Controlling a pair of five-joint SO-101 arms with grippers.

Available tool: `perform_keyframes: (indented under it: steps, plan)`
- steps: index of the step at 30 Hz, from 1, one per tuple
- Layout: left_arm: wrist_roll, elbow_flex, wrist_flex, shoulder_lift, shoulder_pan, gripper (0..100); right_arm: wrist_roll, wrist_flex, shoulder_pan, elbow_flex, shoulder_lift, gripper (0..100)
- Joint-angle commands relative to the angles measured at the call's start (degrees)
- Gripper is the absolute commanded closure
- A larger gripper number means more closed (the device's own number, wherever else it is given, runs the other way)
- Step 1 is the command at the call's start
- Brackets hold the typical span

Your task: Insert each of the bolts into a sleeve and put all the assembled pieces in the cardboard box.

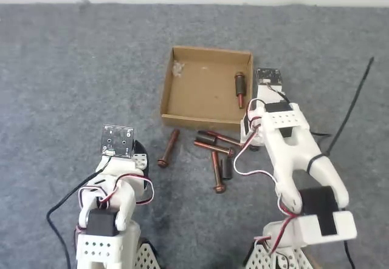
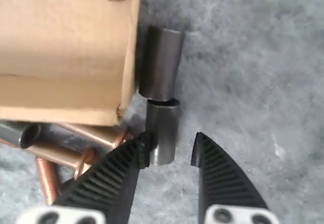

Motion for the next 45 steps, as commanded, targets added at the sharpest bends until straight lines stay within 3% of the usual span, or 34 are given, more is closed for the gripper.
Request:
perform_keyframes:
  steps: [1, 12, 19, 24, 30, 37, 45]
  plan:
    - [-0.53, -0.57, -0.35, -0.62, 0.09, 99, -0.70, -3.03, 0.04, -2.73, 2.24, 86.4]
    - [-0.53, -0.57, -0.35, -0.62, 0.09, 99, -0.26, -3.38, 0.22, -4.75, 4.44, 86.4]
    - [-0.53, -0.57, -0.35, -0.62, 0.09, 99, 8.97, -3.30, 0.13, -4.84, 4.44, 86.8]
    - [-0.53, -0.57, -0.35, -0.62, 0.09, 99, 10.20, -3.38, 0.13, -4.75, 4.00, 99.8]
    - [-0.53, -0.57, -0.35, -0.62, 0.09, 99, 9.85, -0.40, 0.22, -4.92, 3.21, 99.1]
    - [-0.53, -0.57, -0.35, -0.62, 0.09, 99, 9.67, 6.46, 1.10, -2.64, -7.60, 99.2]
    - [-0.53, -0.57, -0.35, -0.62, 0.00, 99, 9.67, 6.37, 1.36, 11.87, -24.66, 99.2]
